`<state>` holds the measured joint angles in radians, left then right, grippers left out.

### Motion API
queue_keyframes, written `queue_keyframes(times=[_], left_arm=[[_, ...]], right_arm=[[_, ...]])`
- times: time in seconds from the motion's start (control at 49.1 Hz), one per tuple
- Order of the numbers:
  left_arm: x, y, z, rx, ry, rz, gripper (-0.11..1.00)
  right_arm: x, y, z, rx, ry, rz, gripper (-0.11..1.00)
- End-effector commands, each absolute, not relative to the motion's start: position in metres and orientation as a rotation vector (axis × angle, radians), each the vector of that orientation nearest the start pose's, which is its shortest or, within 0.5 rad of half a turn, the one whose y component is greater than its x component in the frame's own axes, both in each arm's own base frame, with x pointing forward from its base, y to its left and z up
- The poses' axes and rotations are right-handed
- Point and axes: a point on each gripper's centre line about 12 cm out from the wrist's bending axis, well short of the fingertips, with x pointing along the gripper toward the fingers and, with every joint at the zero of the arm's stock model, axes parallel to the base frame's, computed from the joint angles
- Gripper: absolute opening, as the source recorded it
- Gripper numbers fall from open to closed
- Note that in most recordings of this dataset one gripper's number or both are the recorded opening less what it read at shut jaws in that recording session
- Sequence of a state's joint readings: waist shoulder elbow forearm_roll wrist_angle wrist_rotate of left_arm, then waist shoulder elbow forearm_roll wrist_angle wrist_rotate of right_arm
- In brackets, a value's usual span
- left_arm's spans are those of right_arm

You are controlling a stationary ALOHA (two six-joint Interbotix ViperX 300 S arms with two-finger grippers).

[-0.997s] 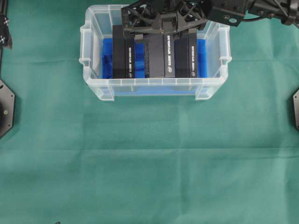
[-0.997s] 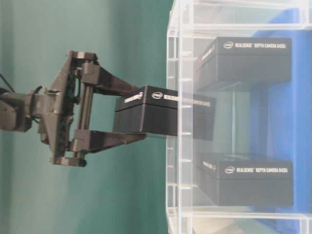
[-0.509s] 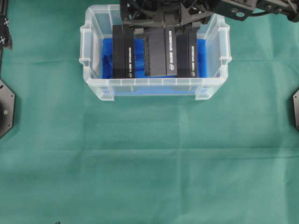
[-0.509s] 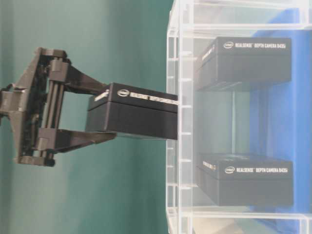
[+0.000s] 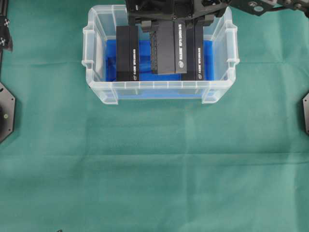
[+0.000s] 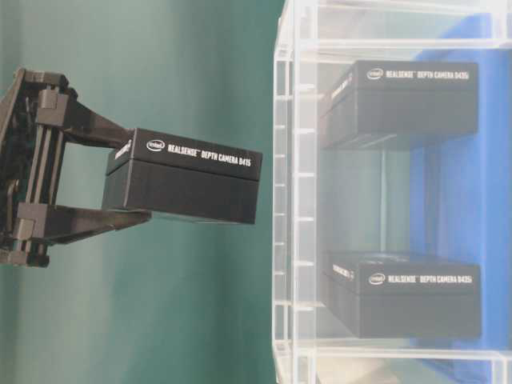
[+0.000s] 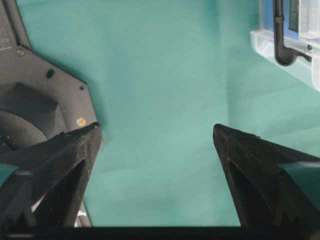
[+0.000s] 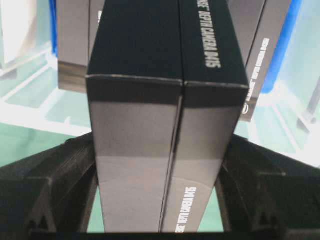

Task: Take out the box from the case.
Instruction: 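Lift the middle box up out of the bin with the right gripper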

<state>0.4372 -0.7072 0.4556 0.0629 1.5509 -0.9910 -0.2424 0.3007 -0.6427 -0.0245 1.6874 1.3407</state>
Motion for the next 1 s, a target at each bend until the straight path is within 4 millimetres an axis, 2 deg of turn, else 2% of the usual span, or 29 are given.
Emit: queue_keyframes(times=[0.0,0.977], left_arm=[[0.1542,0.0800,0.3580,-1.067,0.975,1.040,0.99],[0.1542,0.0800,0.3580,-1.065,0.977,1.038,0.99]], right_arm=[[0.4262,-0.1075,0.4163,1.275,0.908,-1.044,0.68],[0.4264,-0.1076,0.4164,1.280,0.899,-1.053,0.68]])
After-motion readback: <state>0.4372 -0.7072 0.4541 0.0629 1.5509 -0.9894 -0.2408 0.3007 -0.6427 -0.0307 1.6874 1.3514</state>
